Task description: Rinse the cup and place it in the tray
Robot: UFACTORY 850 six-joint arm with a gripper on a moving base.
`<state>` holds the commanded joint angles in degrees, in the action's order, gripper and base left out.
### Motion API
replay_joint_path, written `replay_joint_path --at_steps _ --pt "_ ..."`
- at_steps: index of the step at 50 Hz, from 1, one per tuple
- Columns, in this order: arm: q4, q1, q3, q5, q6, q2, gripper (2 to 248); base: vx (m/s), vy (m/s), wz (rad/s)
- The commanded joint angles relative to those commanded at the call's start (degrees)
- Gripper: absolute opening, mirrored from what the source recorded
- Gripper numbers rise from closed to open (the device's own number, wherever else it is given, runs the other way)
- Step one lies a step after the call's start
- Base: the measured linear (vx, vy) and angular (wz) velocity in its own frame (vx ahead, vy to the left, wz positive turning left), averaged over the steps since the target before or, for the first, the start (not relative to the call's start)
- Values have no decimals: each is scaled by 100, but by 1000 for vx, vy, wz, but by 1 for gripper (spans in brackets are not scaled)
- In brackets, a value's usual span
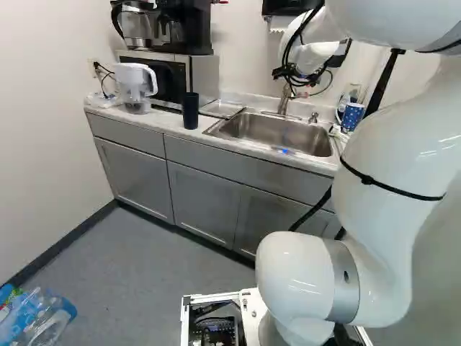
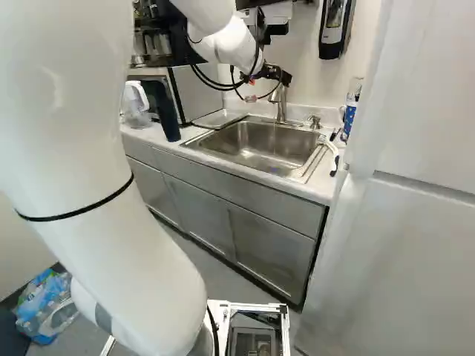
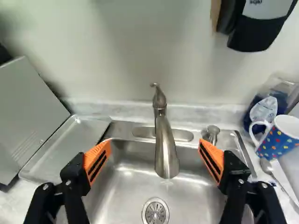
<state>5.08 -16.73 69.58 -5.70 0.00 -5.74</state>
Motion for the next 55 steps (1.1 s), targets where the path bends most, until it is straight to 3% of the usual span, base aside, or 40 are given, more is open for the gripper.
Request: replay_joint_path --at_steps 14,55 --pt "-12 80 329 -196 0 -310 247 0 0 0" --pt "-12 323 1570 -141 0 -1414 247 0 0 0"
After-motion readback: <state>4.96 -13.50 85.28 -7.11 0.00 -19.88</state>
